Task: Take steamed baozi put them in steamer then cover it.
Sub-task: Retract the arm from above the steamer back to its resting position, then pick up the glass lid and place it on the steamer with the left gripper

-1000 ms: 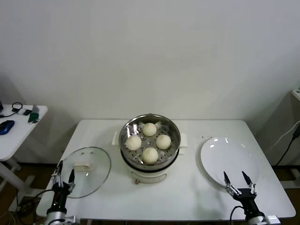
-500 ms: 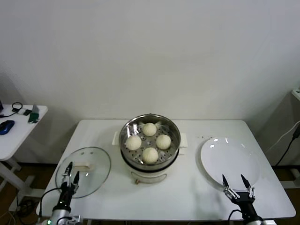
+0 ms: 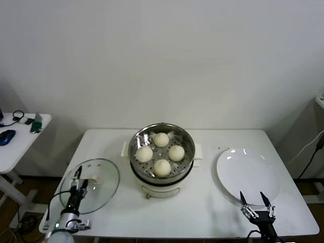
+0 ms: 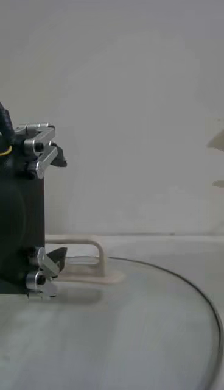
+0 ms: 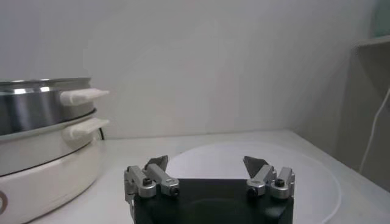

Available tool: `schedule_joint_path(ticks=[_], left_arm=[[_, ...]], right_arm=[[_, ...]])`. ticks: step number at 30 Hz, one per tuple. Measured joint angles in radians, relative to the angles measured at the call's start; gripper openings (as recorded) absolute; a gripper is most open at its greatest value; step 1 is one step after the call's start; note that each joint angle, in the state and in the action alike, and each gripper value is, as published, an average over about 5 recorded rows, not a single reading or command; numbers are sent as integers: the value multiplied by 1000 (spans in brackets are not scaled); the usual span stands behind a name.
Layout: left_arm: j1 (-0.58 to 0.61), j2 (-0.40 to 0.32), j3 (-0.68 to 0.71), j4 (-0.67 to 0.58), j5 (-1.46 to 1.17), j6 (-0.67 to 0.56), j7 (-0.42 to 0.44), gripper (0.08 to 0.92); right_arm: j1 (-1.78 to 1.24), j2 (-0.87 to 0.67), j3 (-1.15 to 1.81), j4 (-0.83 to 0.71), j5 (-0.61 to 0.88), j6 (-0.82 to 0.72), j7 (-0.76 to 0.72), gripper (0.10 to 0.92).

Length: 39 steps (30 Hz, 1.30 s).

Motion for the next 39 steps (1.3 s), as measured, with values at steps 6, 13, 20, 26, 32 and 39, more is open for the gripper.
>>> schedule_joint_path(ticks=[6,13,20,26,32,39], left_arm=[[-7,-2,5,15,3,4,7,672],[-5,-11,5,29,9,12,13,464],[-14,-13,4,35,10,21,16,266],[-18,-6,2,29,2,28,22,133],[-1,9,4,-19,-31,45,48,129],[34,54,12,-169,-112,100,120,129]], right_arm=[[0,6,-3,-3,-8,2,-2,823],[3,8,-4,-4,-13,2,-4,823],[-3,11,-6,-3,-16,7,-8,823],[-2,13,-6,-2,-17,9,-12,823],[2,15,-1,1,-17,11,-16,823],[6,14,4,5,-20,13,-17,823]])
